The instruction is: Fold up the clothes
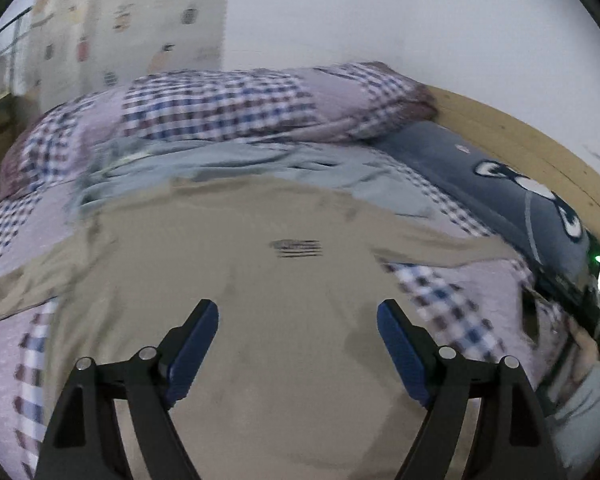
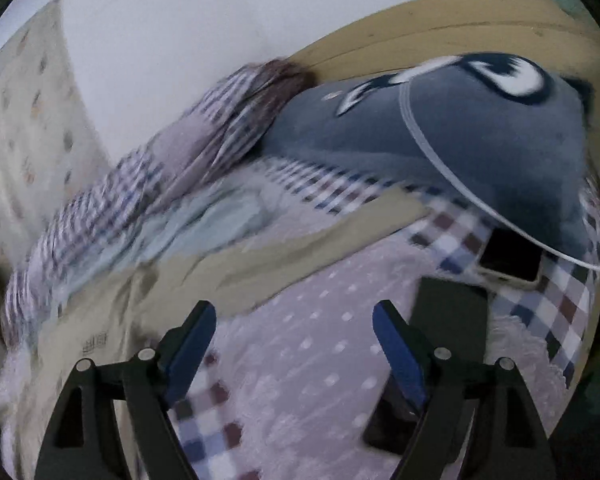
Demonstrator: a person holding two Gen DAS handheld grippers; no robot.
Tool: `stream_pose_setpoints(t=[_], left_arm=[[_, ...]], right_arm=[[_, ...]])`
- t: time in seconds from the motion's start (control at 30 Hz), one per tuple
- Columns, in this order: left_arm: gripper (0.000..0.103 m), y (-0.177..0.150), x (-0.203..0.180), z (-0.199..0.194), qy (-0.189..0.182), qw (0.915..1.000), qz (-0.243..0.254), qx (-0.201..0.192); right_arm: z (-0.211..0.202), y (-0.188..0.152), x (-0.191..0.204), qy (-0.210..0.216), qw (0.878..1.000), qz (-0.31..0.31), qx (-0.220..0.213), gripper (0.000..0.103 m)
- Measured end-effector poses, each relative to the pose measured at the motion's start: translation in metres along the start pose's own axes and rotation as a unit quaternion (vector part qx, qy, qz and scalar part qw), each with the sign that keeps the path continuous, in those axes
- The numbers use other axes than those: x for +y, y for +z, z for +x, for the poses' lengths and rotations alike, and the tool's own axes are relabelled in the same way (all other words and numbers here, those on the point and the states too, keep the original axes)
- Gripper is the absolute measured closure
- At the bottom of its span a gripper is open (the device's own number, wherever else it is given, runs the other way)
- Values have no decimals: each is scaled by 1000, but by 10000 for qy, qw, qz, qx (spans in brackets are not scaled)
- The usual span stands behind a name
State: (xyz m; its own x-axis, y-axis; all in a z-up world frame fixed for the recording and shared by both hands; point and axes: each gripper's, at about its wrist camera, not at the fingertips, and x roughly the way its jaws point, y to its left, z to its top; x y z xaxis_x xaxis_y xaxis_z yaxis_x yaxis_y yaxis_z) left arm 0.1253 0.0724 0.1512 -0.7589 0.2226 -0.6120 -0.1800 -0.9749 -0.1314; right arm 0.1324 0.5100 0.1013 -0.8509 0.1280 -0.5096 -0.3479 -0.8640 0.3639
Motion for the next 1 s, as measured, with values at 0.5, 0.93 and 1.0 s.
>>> stream_pose_setpoints(t=[0.5,0.93,1.0], left_arm=[[18,53,-253,91,-1290,9876,852,-260],[18,34,-445,240,-1404,9681,2060,258],[18,27,-472,264,-1294,9601,2445,404]], right_arm=[[-3,64,-114,-365,9893,1151,-813,19],[-5,78,-178,-726,9838,1559,-509,19],[-4,77,-189,-742,9819,1683,-446,19]])
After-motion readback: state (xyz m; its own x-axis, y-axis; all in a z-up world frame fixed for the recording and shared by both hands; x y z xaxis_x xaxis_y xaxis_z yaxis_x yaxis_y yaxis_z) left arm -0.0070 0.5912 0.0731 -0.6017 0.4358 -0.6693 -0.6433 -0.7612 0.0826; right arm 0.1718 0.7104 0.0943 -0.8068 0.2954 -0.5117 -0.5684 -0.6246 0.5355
